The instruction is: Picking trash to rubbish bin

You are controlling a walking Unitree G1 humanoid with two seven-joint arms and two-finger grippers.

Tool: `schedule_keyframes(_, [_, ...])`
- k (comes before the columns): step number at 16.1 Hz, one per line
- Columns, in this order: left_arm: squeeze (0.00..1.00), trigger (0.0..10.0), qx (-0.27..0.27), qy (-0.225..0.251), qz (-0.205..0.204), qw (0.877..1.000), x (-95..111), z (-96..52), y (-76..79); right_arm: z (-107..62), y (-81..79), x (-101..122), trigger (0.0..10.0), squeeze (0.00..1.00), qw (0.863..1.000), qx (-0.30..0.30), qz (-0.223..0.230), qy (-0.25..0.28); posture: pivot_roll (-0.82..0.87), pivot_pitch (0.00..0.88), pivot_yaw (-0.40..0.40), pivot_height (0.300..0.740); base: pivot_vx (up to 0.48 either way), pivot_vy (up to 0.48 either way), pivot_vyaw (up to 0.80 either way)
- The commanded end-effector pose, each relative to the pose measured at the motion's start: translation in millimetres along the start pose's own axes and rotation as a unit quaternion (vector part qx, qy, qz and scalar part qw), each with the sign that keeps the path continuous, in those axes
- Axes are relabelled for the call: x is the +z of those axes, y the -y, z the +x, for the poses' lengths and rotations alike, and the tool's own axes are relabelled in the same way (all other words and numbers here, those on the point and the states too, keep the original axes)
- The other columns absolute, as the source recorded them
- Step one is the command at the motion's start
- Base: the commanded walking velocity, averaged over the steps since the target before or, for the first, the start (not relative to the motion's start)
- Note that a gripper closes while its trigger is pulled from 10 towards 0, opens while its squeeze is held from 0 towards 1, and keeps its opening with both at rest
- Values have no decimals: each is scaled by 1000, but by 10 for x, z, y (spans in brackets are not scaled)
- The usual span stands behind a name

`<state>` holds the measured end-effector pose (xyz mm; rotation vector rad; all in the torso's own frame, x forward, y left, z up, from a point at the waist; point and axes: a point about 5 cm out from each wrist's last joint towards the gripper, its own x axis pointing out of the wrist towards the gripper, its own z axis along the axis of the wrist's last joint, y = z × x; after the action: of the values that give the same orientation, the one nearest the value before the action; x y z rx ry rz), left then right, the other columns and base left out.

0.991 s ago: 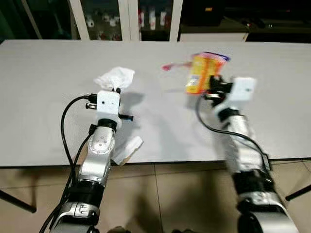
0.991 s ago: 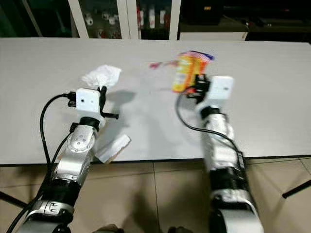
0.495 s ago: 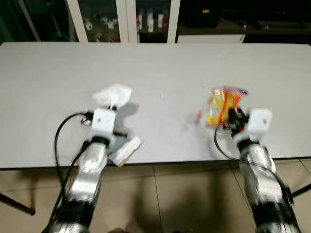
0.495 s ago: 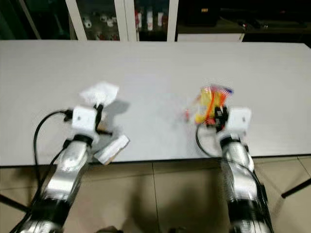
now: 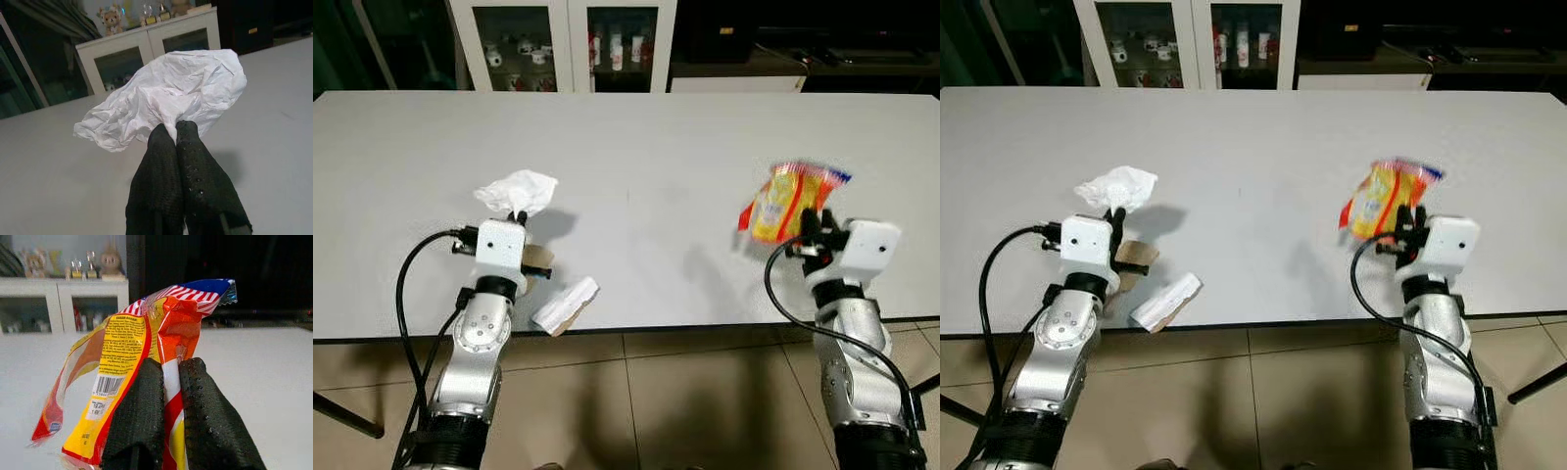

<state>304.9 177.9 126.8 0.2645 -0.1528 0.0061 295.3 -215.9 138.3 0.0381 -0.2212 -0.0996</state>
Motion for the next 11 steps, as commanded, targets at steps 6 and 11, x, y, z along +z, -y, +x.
schedule_keyframes(6, [0, 10000, 12, 10, -9, 1000, 54, 18, 3, 35, -131, 75, 10000, 0, 1000, -1, 9, 15, 7, 0, -27, 740, 0, 0, 0])
schedule_keyframes(11, [0, 10000, 7, 9, -15, 1000, 40, -19, 73, -7, -150, 35, 10000, 0, 1000, 2, 12, 3, 2, 0, -33, 740, 0, 0, 0])
